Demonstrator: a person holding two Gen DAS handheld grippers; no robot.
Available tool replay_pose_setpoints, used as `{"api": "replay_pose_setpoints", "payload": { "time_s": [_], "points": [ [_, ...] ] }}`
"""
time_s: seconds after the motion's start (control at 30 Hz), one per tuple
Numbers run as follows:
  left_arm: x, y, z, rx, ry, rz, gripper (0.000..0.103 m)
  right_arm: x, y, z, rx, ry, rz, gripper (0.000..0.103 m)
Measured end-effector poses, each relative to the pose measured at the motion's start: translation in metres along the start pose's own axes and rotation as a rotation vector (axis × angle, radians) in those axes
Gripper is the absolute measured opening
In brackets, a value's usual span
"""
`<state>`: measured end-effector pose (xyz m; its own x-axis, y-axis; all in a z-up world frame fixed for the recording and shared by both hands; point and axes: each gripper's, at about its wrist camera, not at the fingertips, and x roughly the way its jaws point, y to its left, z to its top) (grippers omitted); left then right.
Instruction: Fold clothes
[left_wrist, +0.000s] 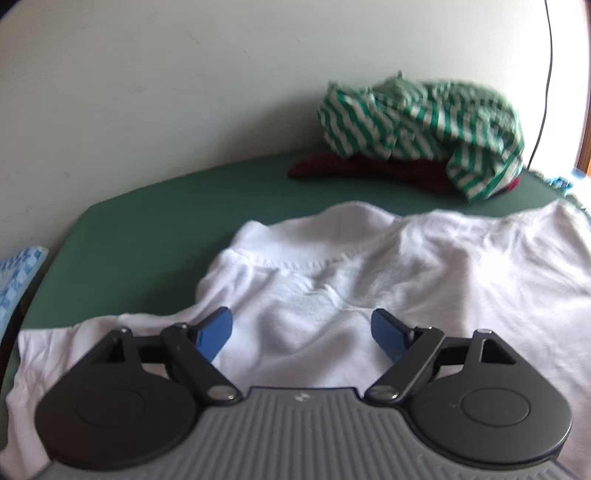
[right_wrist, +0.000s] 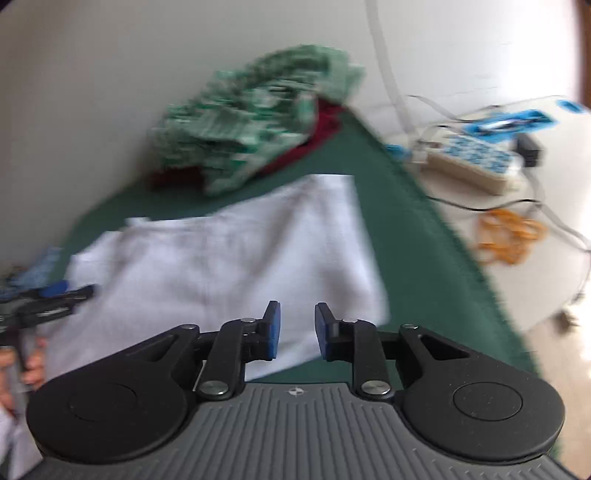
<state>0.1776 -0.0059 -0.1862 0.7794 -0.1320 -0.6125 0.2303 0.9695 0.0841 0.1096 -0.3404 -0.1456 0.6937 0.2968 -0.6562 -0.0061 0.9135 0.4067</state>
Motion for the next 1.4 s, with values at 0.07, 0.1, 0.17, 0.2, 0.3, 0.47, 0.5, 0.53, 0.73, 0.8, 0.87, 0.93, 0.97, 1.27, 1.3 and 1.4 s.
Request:
{"api": "replay_pose_setpoints", "payload": {
  "time_s": [0.07, 0.1, 0.17, 0.2, 0.3, 0.47, 0.5, 0.53, 0.73, 0.8, 0.87, 0.93, 0.97, 1.27, 1.3, 1.4],
  "points": [
    [-0.017, 0.005, -0.009, -0.017, -0.005, 0.019, 0.087, 0.010, 0.013, -0.006, 0.004, 0.055, 0.073, 0.032],
    [-0.025, 0.009, -0.015, -0.025, 0.001, 0.034, 0.086, 0.016, 0.016, -0.008, 0.011, 0.075, 0.079, 0.033],
    [-0.038, 0.018, -0.029, -0.039, 0.021, 0.070, 0.084, 0.025, 0.012, -0.012, 0.035, 0.081, 0.047, 0.027],
    [-0.045, 0.024, -0.037, -0.048, 0.033, 0.090, 0.082, 0.025, 0.004, -0.012, 0.064, 0.064, 0.032, 0.022],
    [-0.060, 0.043, -0.060, -0.077, 0.065, 0.157, 0.073, 0.020, -0.006, -0.008, 0.137, 0.033, -0.030, 0.022],
    [-0.072, 0.090, -0.084, -0.201, 0.090, 0.228, 0.061, 0.023, 0.046, -0.021, 0.051, 0.078, 0.098, 0.029],
    [-0.073, 0.100, -0.084, -0.236, 0.091, 0.214, 0.057, 0.027, 0.059, -0.027, 0.035, 0.108, 0.135, 0.029],
    [-0.075, 0.108, -0.081, -0.261, 0.078, 0.188, 0.055, 0.031, 0.071, -0.034, 0.020, 0.130, 0.152, 0.029],
    [-0.045, 0.131, -0.043, -0.206, 0.043, 0.056, 0.023, 0.040, 0.109, -0.068, -0.016, 0.120, 0.068, 0.030],
    [-0.019, 0.138, -0.034, -0.165, 0.082, 0.059, 0.000, 0.040, 0.112, -0.074, -0.003, 0.092, 0.042, 0.030],
    [0.001, 0.149, -0.030, -0.153, 0.091, 0.067, 0.000, 0.037, 0.112, -0.080, 0.001, 0.053, 0.027, 0.030],
    [0.011, 0.161, -0.025, -0.162, 0.080, 0.053, 0.000, 0.034, 0.113, -0.084, 0.011, 0.021, 0.001, 0.030],
    [0.015, 0.166, -0.022, -0.155, 0.077, 0.064, 0.000, 0.034, 0.116, -0.087, 0.010, 0.004, -0.016, 0.030],
    [0.010, 0.189, -0.037, -0.023, 0.009, 0.263, 0.028, 0.036, 0.148, -0.107, -0.074, -0.081, -0.116, 0.069],
    [0.008, 0.191, -0.039, -0.021, 0.008, 0.266, 0.030, 0.037, 0.151, -0.108, -0.081, -0.080, -0.107, 0.082],
    [0.009, 0.186, -0.040, 0.051, 0.003, 0.308, 0.046, 0.043, 0.161, -0.113, -0.119, -0.086, -0.109, 0.093]
  ]
}}
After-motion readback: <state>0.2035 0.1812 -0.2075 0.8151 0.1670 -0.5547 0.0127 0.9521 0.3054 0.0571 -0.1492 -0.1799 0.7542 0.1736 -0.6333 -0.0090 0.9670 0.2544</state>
